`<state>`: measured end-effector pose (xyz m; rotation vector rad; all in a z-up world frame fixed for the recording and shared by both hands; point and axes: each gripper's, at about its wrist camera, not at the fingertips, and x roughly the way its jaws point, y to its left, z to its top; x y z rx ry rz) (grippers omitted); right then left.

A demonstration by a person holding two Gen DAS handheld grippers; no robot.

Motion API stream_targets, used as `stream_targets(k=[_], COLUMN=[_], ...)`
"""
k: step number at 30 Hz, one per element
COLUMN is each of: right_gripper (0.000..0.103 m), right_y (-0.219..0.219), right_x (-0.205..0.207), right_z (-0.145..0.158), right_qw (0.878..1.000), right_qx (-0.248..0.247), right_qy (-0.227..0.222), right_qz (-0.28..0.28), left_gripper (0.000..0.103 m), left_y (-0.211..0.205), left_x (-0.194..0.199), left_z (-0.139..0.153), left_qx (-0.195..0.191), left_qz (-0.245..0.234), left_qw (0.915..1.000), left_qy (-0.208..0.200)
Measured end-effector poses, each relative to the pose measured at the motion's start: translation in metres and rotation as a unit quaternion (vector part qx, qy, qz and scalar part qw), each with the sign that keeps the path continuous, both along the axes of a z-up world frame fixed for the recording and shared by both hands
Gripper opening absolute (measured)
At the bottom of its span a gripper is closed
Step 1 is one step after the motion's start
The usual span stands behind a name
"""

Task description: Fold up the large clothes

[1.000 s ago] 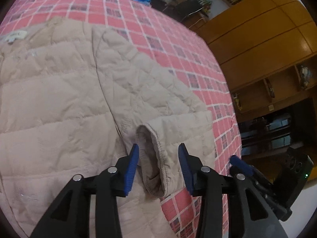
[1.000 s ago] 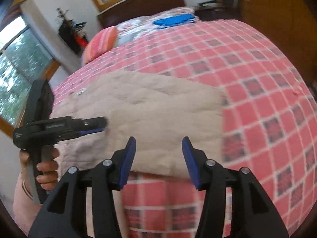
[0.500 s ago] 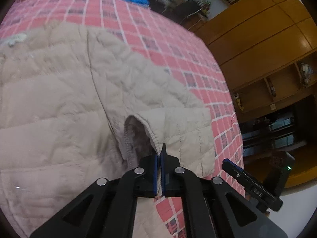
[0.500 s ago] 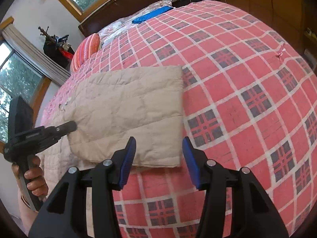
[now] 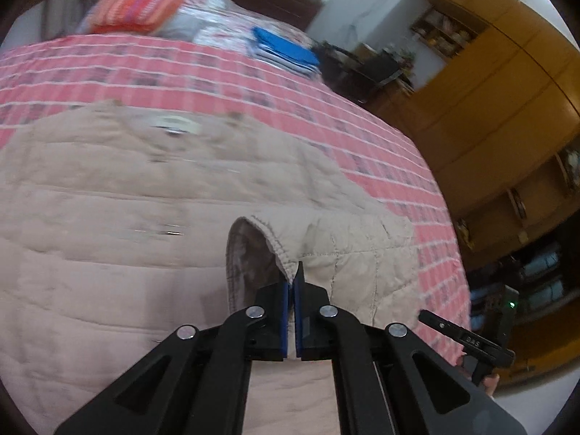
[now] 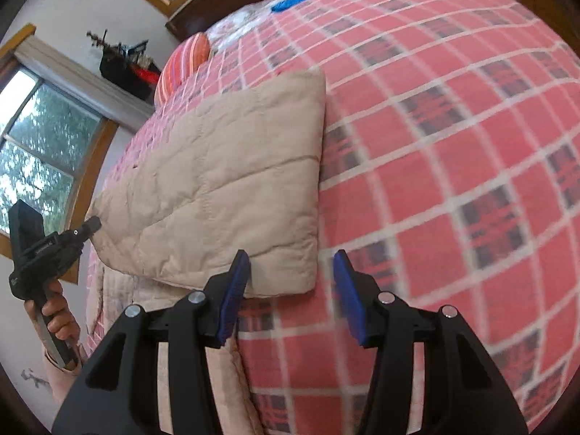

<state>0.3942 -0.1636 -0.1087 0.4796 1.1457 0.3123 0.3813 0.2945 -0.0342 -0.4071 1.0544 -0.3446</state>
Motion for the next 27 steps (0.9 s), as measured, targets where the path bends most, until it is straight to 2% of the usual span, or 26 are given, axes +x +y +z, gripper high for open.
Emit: stream_targets(k=[2, 3, 4, 9, 14, 18, 20, 23, 27], right_gripper=[0.045, 0.033, 0.028, 0.015, 0.015, 0.015, 0.015, 0.015, 0.015], right_y=[0.011, 0.016, 0.020, 0.038, 0.058, 0.089, 0.105, 0.127, 0.151], right_x=[0.005, 0.007, 0.009, 0.001, -0.001, -0.001, 0.001, 0.009, 0.019], right_z=[-0.005, -0.007, -0.008, 0.014, 0.045, 0.060, 0.060, 0.051, 0.029], right_qw=[1.000, 1.000, 1.000, 0.999, 0.997, 0.993, 0.992, 0.991, 0.991], right_qx=[0.004, 0.007, -0.001, -0.026, -0.015, -0.014, -0.018, -0.026, -0.047], right_qy=[0.007, 0.008, 0.008, -0.022, -0.051, -0.064, -0.064, -0.051, -0.025], right_qz=[0.007, 0.012, 0.015, 0.034, 0.060, 0.094, 0.107, 0.119, 0.124], left_gripper=[0.002, 0.002, 0.002, 0.002, 0.002, 0.002, 0.002, 0.002, 0.002], left_y=[0.012, 0.016, 0.020, 0.037, 0.060, 0.089, 0.101, 0.121, 0.140], left_x=[0.001, 0.001, 0.001, 0.000, -0.011, -0.017, -0.017, -0.013, -0.003], left_z=[-0.008, -0.013, -0.016, -0.027, -0.003, 0.022, 0.024, 0.014, -0.022], left_qx=[-0.001, 0.000, 0.001, -0.016, -0.025, -0.009, -0.001, 0.018, 0.035], left_qz=[0.007, 0.010, 0.012, 0.022, 0.039, 0.064, 0.076, 0.092, 0.107], left_qw=[0.9999, 0.9998, 0.9998, 0.9991, 0.9989, 0.9975, 0.9967, 0.9955, 0.9933], left_qy=[0.010, 0.014, 0.017, 0.032, 0.002, -0.027, -0.028, -0.016, 0.024])
